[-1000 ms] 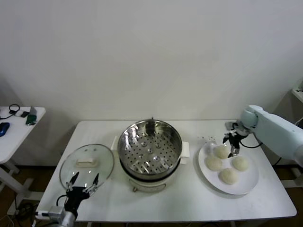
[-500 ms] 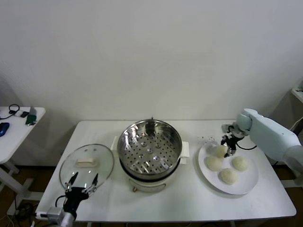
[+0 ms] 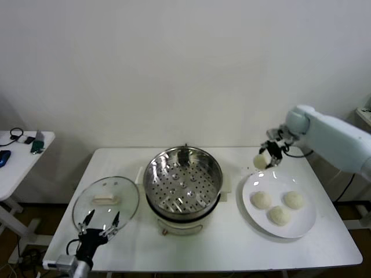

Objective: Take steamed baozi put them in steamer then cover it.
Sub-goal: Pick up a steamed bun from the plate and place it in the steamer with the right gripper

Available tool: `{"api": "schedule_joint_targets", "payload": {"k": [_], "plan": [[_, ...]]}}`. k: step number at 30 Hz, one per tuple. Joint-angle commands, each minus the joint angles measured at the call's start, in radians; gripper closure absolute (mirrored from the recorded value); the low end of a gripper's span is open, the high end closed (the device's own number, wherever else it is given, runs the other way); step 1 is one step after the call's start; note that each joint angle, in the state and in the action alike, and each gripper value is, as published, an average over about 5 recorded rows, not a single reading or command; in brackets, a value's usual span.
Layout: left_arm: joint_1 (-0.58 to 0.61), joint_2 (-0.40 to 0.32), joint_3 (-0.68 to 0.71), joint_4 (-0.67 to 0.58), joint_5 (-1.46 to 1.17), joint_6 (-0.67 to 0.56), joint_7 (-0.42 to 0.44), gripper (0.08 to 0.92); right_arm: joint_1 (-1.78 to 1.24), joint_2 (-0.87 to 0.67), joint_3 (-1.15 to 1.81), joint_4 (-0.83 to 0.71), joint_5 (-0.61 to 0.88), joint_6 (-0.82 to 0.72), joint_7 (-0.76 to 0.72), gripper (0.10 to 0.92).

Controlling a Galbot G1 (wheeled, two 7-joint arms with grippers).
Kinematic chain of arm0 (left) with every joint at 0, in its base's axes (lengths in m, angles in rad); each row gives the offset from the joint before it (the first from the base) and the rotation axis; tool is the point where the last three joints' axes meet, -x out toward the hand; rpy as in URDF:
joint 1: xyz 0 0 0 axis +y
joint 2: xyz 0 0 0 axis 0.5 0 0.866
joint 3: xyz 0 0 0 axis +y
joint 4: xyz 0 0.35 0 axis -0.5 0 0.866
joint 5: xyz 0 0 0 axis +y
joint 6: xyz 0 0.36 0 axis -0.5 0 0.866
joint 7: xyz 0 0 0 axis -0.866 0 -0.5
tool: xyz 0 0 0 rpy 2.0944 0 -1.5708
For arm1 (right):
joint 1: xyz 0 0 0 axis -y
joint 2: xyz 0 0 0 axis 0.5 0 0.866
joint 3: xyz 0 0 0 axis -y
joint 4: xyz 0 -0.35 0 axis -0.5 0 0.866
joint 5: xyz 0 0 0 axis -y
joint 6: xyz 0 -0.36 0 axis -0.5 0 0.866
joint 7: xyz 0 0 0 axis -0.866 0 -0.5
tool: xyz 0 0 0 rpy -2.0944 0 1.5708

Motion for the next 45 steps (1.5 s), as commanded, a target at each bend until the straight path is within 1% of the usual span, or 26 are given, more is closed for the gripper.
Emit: {"api": "schedule_joint_targets", "payload": {"k": [1,6,10,13,19,26,32,40,43,45], "plan": [[0.008,0.009,-0.003,-0.020,0.004,-0.008,-0.001,0.177,0.487,0.128,-0.238,0.247,0.203,0.249,-0.051,0.355],[0.005,0.006,0.004,-0.030,0.029,-0.017,-0.002,0.177,0.512,0.266,-0.218,0.389,0.198,0.323,-0.047,0.355],[-0.001,-0.002,0.012,-0.035,0.038,-0.020,-0.002,0.177,0.443,0.373,-0.223,0.414,0.129,0.353,-0.032,0.355],[-0.004,-0.008,0.014,-0.036,0.041,-0.021,-0.002,0.177,0.362,0.422,-0.229,0.360,0.038,0.385,-0.018,0.355],[-0.003,-0.006,0.013,-0.031,0.044,-0.026,-0.003,0.177,0.177,0.490,-0.185,0.201,-0.163,0.446,0.010,0.355],[0.001,-0.002,0.008,-0.018,0.044,-0.039,-0.003,0.177,0.037,0.551,-0.123,0.024,-0.339,0.494,0.041,0.355],[-0.001,-0.004,0.007,-0.018,0.030,-0.037,-0.003,0.177,-0.009,0.589,-0.102,-0.071,-0.375,0.522,0.044,0.355],[-0.005,-0.004,0.002,-0.013,0.029,-0.039,-0.002,0.177,-0.016,0.605,-0.108,-0.103,-0.357,0.531,0.024,0.355],[-0.006,-0.003,0.003,-0.012,0.029,-0.039,-0.002,0.177,-0.018,0.608,-0.108,-0.121,-0.340,0.539,0.019,0.325],[-0.007,-0.003,0.003,-0.011,0.029,-0.039,-0.002,0.177,-0.017,0.606,-0.108,-0.125,-0.310,0.548,0.014,0.276]]}}
